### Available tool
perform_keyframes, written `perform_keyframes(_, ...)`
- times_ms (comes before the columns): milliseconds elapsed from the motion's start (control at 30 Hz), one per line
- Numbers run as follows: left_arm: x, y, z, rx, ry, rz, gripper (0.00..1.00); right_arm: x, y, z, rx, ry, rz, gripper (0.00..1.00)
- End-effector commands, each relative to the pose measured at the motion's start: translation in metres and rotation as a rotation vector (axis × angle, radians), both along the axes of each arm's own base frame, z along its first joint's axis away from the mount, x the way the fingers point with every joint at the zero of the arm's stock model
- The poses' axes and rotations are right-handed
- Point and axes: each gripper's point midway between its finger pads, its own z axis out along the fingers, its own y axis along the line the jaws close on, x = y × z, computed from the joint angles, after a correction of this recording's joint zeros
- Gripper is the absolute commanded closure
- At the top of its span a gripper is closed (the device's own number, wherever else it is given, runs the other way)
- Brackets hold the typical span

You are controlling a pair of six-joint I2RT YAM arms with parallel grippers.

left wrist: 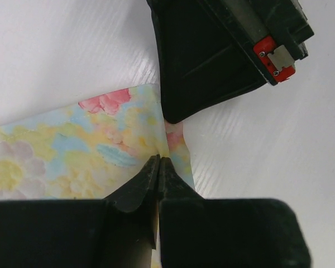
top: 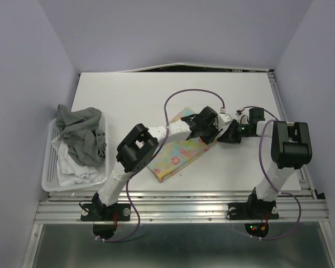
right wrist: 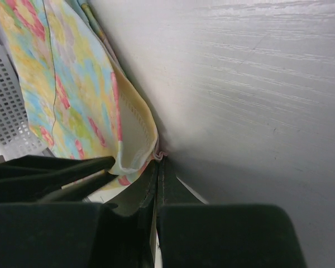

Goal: Fold and stack the skirts
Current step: Fold the skirt

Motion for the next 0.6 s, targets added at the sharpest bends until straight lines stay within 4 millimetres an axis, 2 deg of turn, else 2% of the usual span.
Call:
perform_keyframes(0, -0.011, 0.004, 0.030, -0.034, -0.009, -0.012, 0.71, 0.006, -0.034, -0.034, -0.227, 0.043, -0.052, 0.99)
perform_keyframes(33, -0.014, 0.006, 0.035, -0.035, -0.006, -0.017, 0.69, 0.017, -0.037, -0.029, -0.236, 0.020, -0.058, 0.99)
perform_keyframes(100, -0.019, 0.012, 0.060, -0.065, -0.021, -0.023, 0.59, 0.027, -0.041, -0.028, -0.256, 0.009, -0.066, 0.99)
perform_keyframes(133, -0.022, 0.015, 0.068, -0.072, -0.022, -0.028, 0.57, 0.031, -0.041, -0.030, -0.257, 0.013, -0.066, 0.99)
perform_keyframes(167, -0.027, 0.022, 0.086, -0.094, -0.037, -0.030, 0.54, 0.044, -0.043, -0.024, -0.261, -0.011, -0.072, 0.99)
perform_keyframes(200, -0.029, 0.028, 0.094, -0.100, -0.046, -0.026, 0.53, 0.052, -0.045, -0.022, -0.266, -0.022, -0.072, 0.99)
perform_keyframes(233, -0.033, 0.035, 0.097, -0.088, -0.042, -0.024, 0.53, 0.067, -0.047, -0.020, -0.272, -0.042, -0.075, 0.99)
perform_keyframes(267, -0.038, 0.047, 0.108, -0.090, -0.053, -0.017, 0.53, 0.075, -0.048, -0.019, -0.272, -0.057, -0.072, 0.99)
perform_keyframes(333, -0.037, 0.067, 0.113, -0.073, -0.058, 0.001, 0.53, 0.092, -0.047, -0.015, -0.264, -0.082, -0.062, 0.99)
perform_keyframes(367, -0.037, 0.077, 0.116, -0.065, -0.065, 0.011, 0.52, 0.097, -0.046, -0.023, -0.251, -0.063, -0.051, 0.99)
perform_keyframes(400, -0.040, 0.092, 0.118, -0.057, -0.070, 0.022, 0.52, 0.120, -0.041, -0.007, -0.243, -0.117, -0.036, 0.98)
perform_keyframes(433, -0.033, 0.108, 0.116, -0.036, -0.075, 0.048, 0.52, 0.124, -0.035, -0.005, -0.228, -0.103, -0.025, 0.79)
perform_keyframes(467, -0.034, 0.125, 0.113, -0.014, -0.079, 0.071, 0.52, 0.130, -0.033, -0.007, -0.211, -0.096, -0.023, 0.67)
perform_keyframes(500, -0.033, 0.137, 0.110, 0.001, -0.075, 0.083, 0.52, 0.143, -0.033, 0.009, -0.203, -0.132, -0.030, 0.58)
perform_keyframes(533, -0.027, 0.155, 0.104, 0.028, -0.069, 0.103, 0.53, 0.145, -0.032, 0.016, -0.202, -0.144, -0.025, 0.48)
perform_keyframes(567, -0.027, 0.167, 0.099, 0.042, -0.065, 0.107, 0.53, 0.147, -0.034, 0.023, -0.212, -0.162, -0.023, 0.44)
